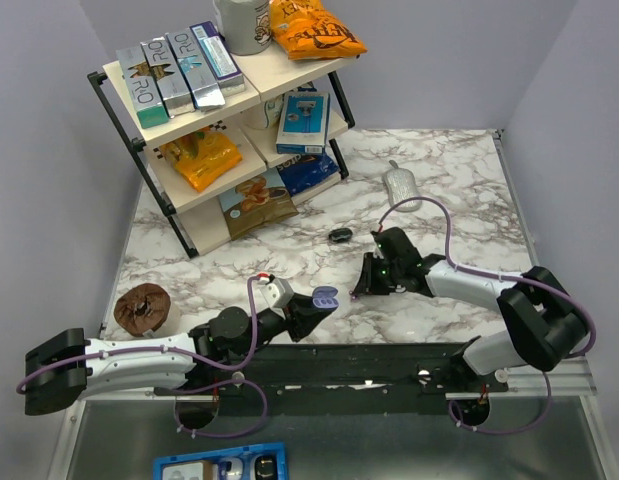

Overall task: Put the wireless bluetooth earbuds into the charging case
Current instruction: Pick up the earbud from the center of the board.

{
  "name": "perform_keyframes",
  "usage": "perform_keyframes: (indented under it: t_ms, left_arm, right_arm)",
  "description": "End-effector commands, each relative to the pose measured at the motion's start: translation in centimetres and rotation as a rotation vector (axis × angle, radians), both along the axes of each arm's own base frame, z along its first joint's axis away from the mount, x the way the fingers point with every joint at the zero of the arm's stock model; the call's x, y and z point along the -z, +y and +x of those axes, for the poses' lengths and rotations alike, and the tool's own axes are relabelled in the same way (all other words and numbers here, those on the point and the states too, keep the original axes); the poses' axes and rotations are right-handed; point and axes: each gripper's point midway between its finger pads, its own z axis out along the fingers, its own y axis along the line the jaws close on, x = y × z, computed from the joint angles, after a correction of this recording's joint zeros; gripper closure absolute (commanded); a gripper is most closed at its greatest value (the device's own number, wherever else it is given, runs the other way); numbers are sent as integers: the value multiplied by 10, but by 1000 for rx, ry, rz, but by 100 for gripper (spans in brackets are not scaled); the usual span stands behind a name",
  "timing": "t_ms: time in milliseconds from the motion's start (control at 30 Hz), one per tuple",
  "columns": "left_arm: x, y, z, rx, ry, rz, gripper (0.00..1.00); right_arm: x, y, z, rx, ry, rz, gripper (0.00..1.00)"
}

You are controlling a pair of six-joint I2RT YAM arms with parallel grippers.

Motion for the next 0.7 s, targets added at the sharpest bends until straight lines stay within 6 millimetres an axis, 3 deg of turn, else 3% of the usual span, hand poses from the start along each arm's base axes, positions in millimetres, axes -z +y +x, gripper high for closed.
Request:
perform_keyframes:
  t_ms: [0,200,500,667]
  left_arm:
    - [-3,1,0,-10,2,-23,100]
    - [-3,1,0,-11,8,-27,100]
    - [-2,2,-1,-10,8,-26,100]
    - [-3,2,-1,-11,8,-27,100]
  right_arm:
    - [13,-8,-19,-45,58,-58,67]
    - [18,-11,-22,-69,69,-111,70]
    - [23,-10,-26,-82,85,-110,85]
    - [17,-8,-23,-78,66,-97,99]
